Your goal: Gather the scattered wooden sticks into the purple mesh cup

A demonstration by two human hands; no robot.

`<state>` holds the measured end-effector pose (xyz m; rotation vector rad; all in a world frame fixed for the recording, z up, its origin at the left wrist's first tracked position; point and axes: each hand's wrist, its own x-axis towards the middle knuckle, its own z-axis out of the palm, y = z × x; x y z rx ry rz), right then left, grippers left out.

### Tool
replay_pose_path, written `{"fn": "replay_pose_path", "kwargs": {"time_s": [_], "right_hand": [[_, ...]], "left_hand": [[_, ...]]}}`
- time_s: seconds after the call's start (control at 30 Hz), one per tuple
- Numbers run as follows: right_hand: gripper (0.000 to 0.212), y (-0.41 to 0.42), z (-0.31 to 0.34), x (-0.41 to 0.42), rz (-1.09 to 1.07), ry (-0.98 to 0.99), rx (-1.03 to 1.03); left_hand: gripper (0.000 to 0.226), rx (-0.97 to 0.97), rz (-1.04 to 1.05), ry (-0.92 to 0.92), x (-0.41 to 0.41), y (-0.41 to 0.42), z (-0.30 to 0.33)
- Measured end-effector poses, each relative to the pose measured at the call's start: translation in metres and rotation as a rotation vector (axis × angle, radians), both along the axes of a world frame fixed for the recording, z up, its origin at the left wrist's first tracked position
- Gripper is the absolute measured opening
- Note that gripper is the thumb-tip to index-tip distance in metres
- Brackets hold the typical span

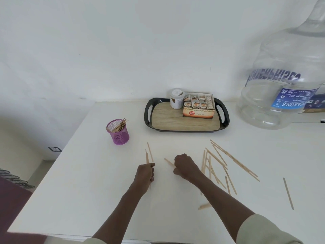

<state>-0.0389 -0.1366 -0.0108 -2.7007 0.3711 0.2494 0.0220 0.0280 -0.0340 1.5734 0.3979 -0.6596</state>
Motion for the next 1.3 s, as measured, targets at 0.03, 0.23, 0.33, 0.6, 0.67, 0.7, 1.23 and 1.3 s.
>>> {"fn": "replay_pose_path", "kwargs": {"time_s": [0.03,0.23,0.33,0.6,0.67,0.7,1.23,1.3], "right_hand": [[0.024,-0.004,0.001,0.001,-0.080,0.002,0.120],[0.016,-0.023,0.015,0.004,-0.335,-0.125,0.691],[0.014,-0.017,0.026,0.006,-0.336,-0.151,0.883],[0.016,0.000,0.044,0.008,-0.336,-0.363,0.695],[0.013,0.002,0.047,0.008,-0.349,-0.427,0.701],[0.010,0.002,0.048,0.007,-0.364,-0.466,0.703],[0.046,0.017,0.052,-0.005,-0.622,-0.195,2.282],[0.045,0.015,0.059,-0.001,-0.606,-0.200,2.270]], "left_hand": [[0.028,-0.036,0.013,0.026,-0.003,-0.005,0.001],[0.050,-0.168,0.002,0.144,-0.015,-0.037,0.022],[0.061,-0.259,-0.100,0.123,-0.019,-0.053,0.035],[0.055,-0.241,-0.127,-0.062,-0.012,-0.076,0.050],[0.054,-0.218,-0.058,-0.116,-0.010,-0.081,0.051],[0.051,-0.200,-0.010,-0.145,-0.008,-0.082,0.052],[0.048,-0.226,0.073,-0.615,-0.036,-0.100,0.100],[0.049,-0.214,0.064,-0.634,-0.038,-0.100,0.102]]}}
